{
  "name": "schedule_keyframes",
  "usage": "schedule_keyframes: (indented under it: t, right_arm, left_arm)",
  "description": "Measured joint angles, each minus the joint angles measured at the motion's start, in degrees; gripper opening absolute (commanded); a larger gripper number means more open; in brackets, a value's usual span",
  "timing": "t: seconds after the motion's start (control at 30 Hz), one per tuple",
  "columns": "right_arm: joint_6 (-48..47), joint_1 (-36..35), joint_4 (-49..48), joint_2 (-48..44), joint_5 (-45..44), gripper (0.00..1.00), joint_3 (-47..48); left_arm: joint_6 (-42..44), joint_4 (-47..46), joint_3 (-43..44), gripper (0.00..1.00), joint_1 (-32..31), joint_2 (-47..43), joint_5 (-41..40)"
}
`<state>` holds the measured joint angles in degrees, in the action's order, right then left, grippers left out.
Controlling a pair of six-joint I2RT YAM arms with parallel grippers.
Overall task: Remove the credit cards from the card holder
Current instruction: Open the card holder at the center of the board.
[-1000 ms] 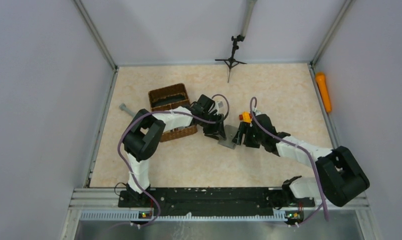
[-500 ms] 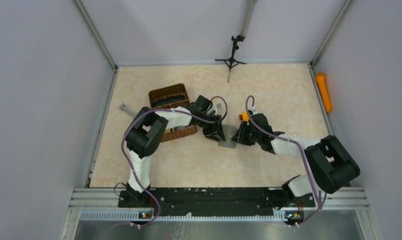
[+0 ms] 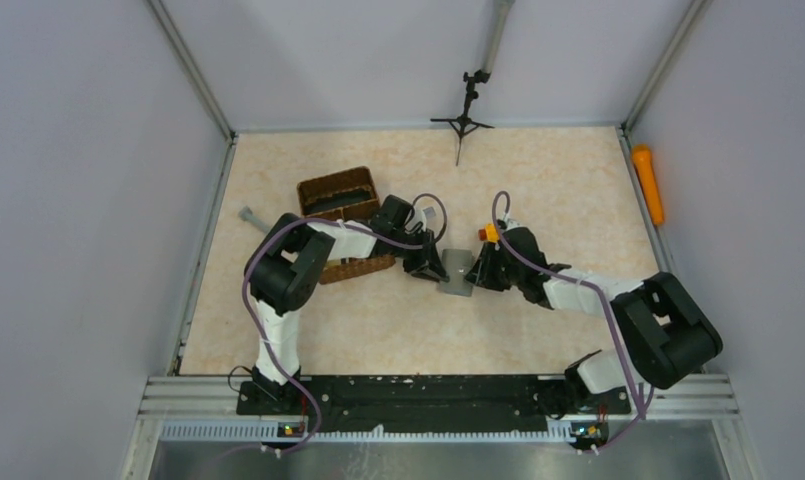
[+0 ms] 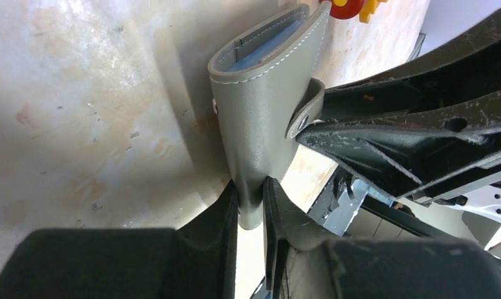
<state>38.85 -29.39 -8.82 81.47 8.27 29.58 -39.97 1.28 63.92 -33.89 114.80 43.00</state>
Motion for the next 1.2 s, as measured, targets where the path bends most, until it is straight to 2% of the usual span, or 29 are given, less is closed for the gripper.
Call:
schedule_keyframes:
  t: [0.03, 0.1, 0.2, 0.3, 0.63, 0.83, 1.2]
  right_arm:
    - [-0.28, 0.00, 0.17, -0.15, -0.02, 0.50, -0.02]
    - [-0.59, -0.02, 0.70, -0.87, 0.09, 0.62, -0.26]
    - [-2.10, -0.61, 2.16, -3.08, -0.02, 0.68, -0.33]
    - [-3.26, -1.66, 5.09, -4.31, -2.05, 0.68, 0.48]
    - [-4.37, -4.79, 9.73, -1.11, -11.15, 0.60, 6.62]
    - [-4.37, -6.36, 10.82, 2.60, -14.36, 0.38, 9.11]
    - [-4.37, -7.52, 14.21, 0.48, -20.22, 0.34, 9.70]
  left_arm:
    - [-0.09, -0.22, -0.07, 0.00, 0.00, 0.00, 0.07]
    - [-0.39, -1.29, -0.17, 0.00, -0.04, -0.07, 0.22]
    - [-0.57, -2.19, -0.17, 0.00, -0.17, -0.24, 0.22]
    - [-0.59, -2.60, -0.17, 0.00, -0.24, -0.42, 0.17]
    - [-0.44, -2.56, -0.17, 0.00, -0.76, -1.07, -0.37]
    - [-0.02, -2.01, -0.17, 0.00, -0.76, -1.07, -1.42]
    - [2.05, -0.76, 0.90, 0.00, -1.62, -2.58, -5.07]
